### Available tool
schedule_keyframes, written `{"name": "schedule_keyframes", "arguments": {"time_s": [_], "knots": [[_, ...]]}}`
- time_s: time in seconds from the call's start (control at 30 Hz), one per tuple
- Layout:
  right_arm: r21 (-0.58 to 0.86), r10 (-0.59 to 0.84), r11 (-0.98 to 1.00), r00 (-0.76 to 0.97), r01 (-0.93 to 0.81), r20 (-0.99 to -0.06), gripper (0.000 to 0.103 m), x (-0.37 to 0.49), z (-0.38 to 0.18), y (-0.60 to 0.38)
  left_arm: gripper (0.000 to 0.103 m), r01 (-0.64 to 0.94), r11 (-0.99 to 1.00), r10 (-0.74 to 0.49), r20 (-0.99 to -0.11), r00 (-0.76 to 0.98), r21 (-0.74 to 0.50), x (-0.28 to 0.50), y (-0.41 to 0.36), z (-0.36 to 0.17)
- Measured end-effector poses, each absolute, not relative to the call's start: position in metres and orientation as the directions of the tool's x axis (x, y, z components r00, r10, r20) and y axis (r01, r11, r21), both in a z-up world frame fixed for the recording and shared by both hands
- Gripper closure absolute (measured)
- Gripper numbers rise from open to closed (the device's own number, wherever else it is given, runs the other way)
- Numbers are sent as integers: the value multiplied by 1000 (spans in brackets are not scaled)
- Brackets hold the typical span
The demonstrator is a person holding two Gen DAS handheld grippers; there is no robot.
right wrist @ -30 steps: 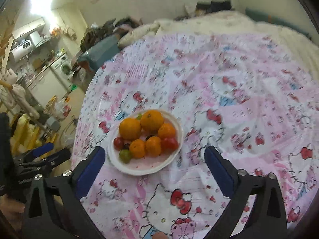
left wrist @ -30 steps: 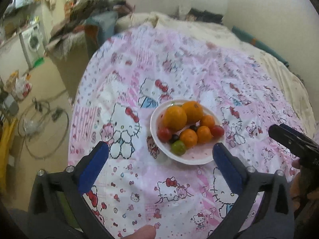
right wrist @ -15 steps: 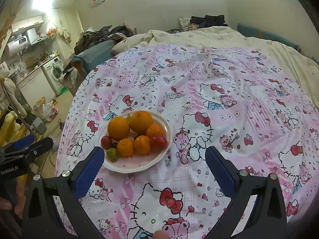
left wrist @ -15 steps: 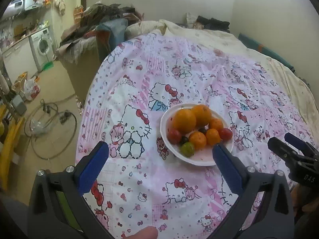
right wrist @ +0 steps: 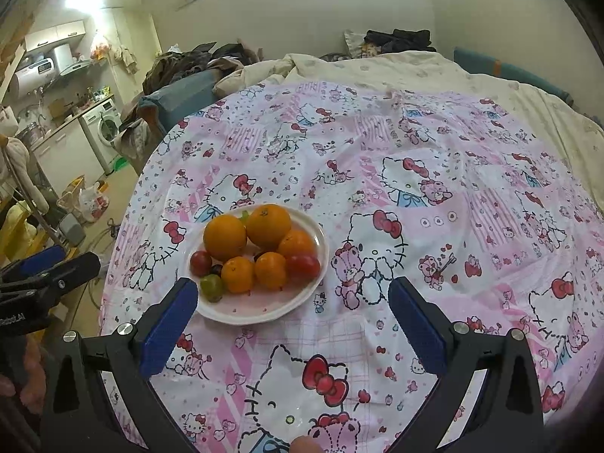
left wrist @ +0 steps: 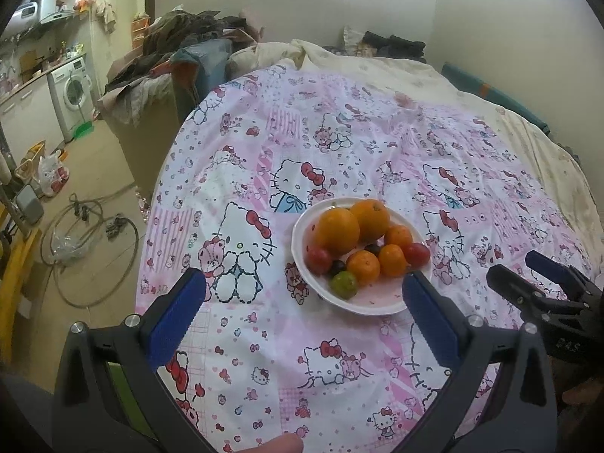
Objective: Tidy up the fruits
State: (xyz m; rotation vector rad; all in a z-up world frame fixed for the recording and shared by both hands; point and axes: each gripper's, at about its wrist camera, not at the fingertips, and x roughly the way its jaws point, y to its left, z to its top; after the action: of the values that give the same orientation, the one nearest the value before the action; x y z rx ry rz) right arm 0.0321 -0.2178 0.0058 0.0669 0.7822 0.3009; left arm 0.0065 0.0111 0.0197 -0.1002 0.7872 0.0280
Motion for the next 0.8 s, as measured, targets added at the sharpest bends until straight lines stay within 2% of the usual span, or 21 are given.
{"name": "schedule_keyframes", "arguments": {"time_s": [0.8], "knots": [[174, 287, 957, 673, -232, -682, 0, 34, 6, -221, 0, -53, 996, -10, -712, 702, -66, 6, 8, 20]]}}
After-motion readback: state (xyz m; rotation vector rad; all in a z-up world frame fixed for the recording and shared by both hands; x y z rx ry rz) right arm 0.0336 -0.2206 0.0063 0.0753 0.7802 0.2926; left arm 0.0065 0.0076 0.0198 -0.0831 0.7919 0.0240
